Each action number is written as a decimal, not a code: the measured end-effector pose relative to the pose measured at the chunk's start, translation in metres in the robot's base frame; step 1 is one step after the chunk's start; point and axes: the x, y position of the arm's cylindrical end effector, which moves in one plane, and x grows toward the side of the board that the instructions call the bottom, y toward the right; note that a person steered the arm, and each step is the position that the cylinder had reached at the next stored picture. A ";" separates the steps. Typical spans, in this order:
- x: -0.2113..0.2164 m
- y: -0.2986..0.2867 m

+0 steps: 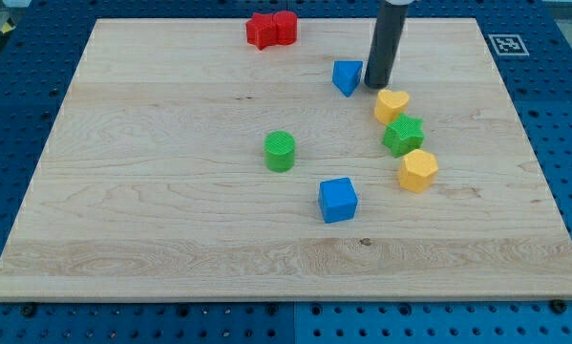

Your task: Push blue triangle closer to the red star

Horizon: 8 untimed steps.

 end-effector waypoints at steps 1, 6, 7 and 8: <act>0.000 -0.011; 0.000 -0.077; -0.009 -0.103; -0.036 -0.115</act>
